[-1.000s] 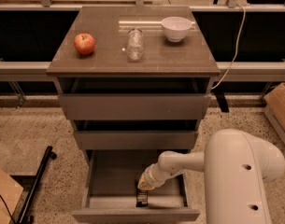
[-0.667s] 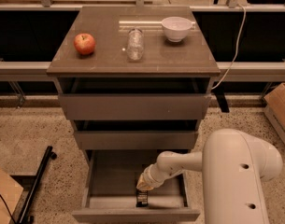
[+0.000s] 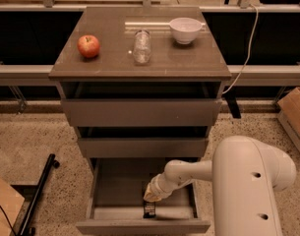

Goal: Pick rxbar chocolate from bottom drawer and place on counter

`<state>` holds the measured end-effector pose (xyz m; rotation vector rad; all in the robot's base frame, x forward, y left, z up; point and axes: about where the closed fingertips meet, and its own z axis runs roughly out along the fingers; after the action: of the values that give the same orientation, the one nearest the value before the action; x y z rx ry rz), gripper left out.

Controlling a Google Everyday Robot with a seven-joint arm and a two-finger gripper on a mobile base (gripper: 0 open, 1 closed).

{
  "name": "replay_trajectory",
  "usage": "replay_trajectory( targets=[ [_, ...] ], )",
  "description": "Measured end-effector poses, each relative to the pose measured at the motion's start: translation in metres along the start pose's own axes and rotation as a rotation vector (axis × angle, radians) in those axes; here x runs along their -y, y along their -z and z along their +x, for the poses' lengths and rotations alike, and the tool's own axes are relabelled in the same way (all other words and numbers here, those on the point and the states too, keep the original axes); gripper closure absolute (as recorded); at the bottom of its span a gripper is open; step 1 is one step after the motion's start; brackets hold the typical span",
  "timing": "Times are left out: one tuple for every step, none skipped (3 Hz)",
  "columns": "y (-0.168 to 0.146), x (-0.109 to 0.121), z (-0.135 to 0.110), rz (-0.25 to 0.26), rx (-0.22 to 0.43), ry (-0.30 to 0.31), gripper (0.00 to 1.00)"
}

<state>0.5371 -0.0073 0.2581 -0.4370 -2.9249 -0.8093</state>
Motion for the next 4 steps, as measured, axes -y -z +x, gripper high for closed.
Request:
replay_trajectory(
  targets=[
    [-0.002,0.000,0.001,0.001,-0.003,0.001,0.11],
    [-0.010,0.000,0.002,0.034,-0.005,0.005,0.00],
    [-0.035,-0.001,-0.007,0.061,-0.001,0.001,0.00],
    [-0.076,0.005,-0.020,0.070,-0.019,-0.011,0.00]
  ],
)
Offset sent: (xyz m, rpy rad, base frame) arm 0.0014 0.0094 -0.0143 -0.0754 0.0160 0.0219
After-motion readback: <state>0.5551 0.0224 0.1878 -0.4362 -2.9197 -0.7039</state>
